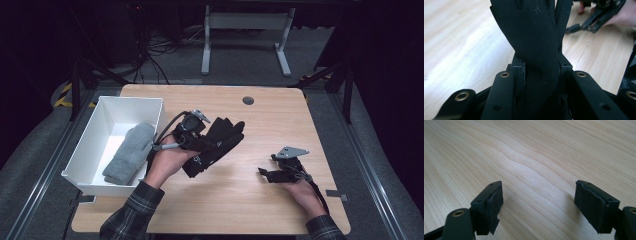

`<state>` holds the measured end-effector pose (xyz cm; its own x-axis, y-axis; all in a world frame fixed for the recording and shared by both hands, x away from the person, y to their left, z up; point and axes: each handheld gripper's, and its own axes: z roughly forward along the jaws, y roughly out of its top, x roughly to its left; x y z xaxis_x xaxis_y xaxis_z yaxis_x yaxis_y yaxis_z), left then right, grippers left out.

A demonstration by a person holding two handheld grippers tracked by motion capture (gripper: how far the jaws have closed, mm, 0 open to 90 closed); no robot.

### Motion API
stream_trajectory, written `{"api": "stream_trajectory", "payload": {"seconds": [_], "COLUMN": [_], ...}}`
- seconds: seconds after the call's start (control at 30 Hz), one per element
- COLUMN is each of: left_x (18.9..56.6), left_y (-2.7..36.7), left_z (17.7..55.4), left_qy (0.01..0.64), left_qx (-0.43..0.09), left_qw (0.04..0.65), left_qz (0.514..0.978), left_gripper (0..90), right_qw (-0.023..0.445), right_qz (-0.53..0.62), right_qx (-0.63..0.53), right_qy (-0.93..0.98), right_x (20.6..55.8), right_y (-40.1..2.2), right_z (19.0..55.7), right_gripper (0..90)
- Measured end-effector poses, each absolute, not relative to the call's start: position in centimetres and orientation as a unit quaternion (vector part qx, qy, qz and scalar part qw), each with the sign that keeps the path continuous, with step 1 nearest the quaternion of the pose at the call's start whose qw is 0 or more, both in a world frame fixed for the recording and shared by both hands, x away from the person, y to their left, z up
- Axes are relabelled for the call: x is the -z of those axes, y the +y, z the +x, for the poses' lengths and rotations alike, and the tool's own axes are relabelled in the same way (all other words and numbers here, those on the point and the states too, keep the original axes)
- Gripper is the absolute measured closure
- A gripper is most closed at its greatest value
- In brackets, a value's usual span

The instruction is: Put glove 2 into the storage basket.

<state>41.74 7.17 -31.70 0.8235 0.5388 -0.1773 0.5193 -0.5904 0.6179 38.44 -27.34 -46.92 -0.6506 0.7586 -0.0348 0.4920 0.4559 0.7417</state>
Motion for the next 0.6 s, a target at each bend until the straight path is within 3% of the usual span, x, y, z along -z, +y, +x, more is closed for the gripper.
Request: {"api": "stream_trajectory", "payload": {"seconds": [0.6], "left_x": [25.4], "left_y": [18.0], "left_z": [41.0], "left_qy": [0.371], "left_qx": [-0.075], "left_qw": [0.355], "left_qz": [0.855], "left_gripper": [69.0], "right_qw": [0.185], "right_qz": [0.377], "right_qx": [-0.362], "right_qy": [0.832], "right_x": [46.9], "right_y": [-27.3], "right_z": [38.4], "right_gripper": [23.7]}}
